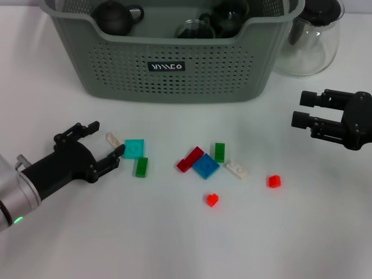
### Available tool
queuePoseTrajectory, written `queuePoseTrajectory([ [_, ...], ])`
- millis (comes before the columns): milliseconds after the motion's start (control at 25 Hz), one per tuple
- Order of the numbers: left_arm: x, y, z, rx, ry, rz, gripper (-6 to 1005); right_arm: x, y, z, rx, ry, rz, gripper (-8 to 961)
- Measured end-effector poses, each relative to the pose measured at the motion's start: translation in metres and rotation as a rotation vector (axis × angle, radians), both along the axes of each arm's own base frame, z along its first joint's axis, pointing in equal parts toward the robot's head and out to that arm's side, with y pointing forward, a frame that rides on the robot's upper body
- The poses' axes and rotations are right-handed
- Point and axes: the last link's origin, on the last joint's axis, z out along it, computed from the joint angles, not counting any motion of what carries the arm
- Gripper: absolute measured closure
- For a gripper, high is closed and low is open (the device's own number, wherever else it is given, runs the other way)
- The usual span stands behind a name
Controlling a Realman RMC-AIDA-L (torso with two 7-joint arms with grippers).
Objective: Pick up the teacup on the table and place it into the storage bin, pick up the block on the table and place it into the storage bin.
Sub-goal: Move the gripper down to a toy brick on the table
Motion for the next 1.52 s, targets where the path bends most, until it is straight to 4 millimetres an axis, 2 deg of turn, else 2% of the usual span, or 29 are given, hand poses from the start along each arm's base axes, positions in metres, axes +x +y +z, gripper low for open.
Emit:
queuePoseTrajectory([
  [480,0.004,-0.002,-0.009,-0.019,-0.002,-0.014,253,0.0,-0.001,0.0,-0.004,-0.003,0.002,339],
  [1000,0.0,0.002,-0.002,-0.001,0.02,-0.011,272,0.001,0.0,0.001,-0.003,-0.004,0.002,339],
  [1520,0.004,0.015,-0.008,-0.024,0.079,-0.029,292,0.0,0.0,0.0,-0.003,-0.004,0.001,340],
])
